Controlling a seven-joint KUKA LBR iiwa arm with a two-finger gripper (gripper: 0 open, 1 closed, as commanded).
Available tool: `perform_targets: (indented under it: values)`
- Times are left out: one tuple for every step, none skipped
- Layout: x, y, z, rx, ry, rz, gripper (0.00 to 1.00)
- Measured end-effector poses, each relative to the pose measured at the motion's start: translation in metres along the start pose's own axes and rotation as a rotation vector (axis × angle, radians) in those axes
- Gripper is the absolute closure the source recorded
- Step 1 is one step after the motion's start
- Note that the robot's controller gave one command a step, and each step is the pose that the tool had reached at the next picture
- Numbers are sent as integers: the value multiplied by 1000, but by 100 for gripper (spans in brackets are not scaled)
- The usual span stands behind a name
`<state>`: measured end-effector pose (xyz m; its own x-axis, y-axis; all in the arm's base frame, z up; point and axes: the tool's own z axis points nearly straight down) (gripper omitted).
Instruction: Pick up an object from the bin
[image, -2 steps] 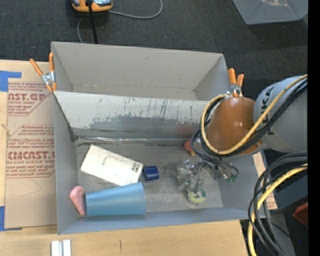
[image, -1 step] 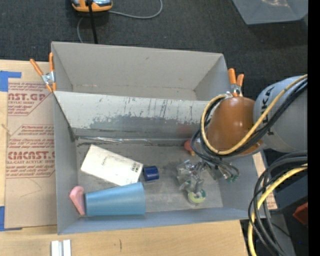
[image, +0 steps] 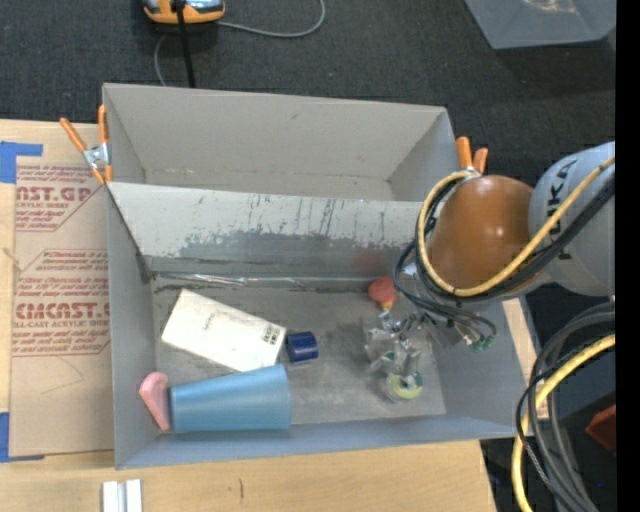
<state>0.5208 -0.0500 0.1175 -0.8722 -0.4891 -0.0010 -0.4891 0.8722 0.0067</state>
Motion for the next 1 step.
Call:
perform_targets:
  values:
    - [-1,-10,-53,1,-2,-36,100]
